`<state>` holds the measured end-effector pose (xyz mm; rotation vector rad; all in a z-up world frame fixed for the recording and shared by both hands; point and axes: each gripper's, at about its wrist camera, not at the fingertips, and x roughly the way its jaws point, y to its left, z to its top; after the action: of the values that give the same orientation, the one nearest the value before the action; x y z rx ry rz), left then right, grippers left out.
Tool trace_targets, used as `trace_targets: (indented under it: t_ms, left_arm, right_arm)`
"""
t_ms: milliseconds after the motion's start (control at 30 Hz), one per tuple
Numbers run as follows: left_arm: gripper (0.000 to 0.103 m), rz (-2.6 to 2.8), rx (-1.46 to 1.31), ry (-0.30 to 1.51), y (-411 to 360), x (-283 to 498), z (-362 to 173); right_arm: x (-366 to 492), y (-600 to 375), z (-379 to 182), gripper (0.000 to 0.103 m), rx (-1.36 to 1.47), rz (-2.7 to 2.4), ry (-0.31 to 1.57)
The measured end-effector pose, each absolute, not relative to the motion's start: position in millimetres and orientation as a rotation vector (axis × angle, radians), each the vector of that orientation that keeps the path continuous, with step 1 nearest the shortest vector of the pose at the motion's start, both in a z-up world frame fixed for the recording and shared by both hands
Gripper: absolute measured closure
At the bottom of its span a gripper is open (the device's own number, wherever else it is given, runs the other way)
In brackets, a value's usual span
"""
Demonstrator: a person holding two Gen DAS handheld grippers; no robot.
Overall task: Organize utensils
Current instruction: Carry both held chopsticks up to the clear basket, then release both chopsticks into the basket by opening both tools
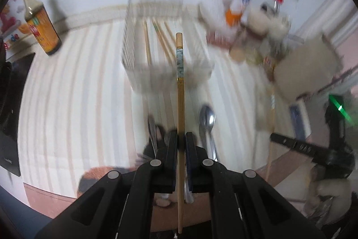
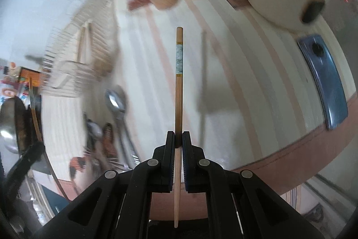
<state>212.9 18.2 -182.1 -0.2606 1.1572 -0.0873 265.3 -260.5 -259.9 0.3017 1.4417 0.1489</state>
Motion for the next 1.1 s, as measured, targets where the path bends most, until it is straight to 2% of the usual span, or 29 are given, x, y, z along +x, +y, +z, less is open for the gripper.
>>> trace_targets:
  t_ms: [200, 333, 467, 667, 933, 1000, 1067, 1100]
  left_arm:
    - [0.099, -0.105, -0.351, 1.049, 43.2, 243.5, -121.7]
    - [0.099, -0.110, -0.399, 1.024, 55.0, 277.7, -102.4]
    - [0.099, -0.094, -0.426, 1.056, 66.2, 324.8, -108.0]
    - [0.099, -0.031, -0.449, 1.129, 82.4, 384.0, -133.8]
    - [0.097, 0.031, -0.383, 1.227, 85.7, 420.3, -164.3]
    - [0.097, 0.079, -0.352, 1.230, 88.1, 417.3, -164.5]
    - [0.092, 0.106, -0.347, 1.206, 91.7, 406.3, -161.1]
    - [0.089, 0.125, -0.336, 1.198, 93.0, 400.3, -159.8]
  right_arm:
    - [306.6, -228.4, -201.0, 0.097, 0.327, 0.290, 1.355]
    - [350.7, -197.6, -175.5, 0.097, 0.329, 0.373, 1.325]
    - [403.3, -166.1, -167.6, 0.097, 0.314, 0.416, 1.321]
    - [481.5, -120.4, -187.7, 0.097, 0.283, 0.419, 1.358]
    - [518.3, -77.9, -222.0, 0.096, 0.181, 0.411, 1.423]
    - [519.0, -73.8, -227.6, 0.090, 0.155, 0.410, 1.448]
    - [514.5, -77.0, -225.8, 0.070, 0.147, 0.409, 1.435]
    - [510.4, -80.8, -223.4, 0.067, 0.136, 0.401, 1.423]
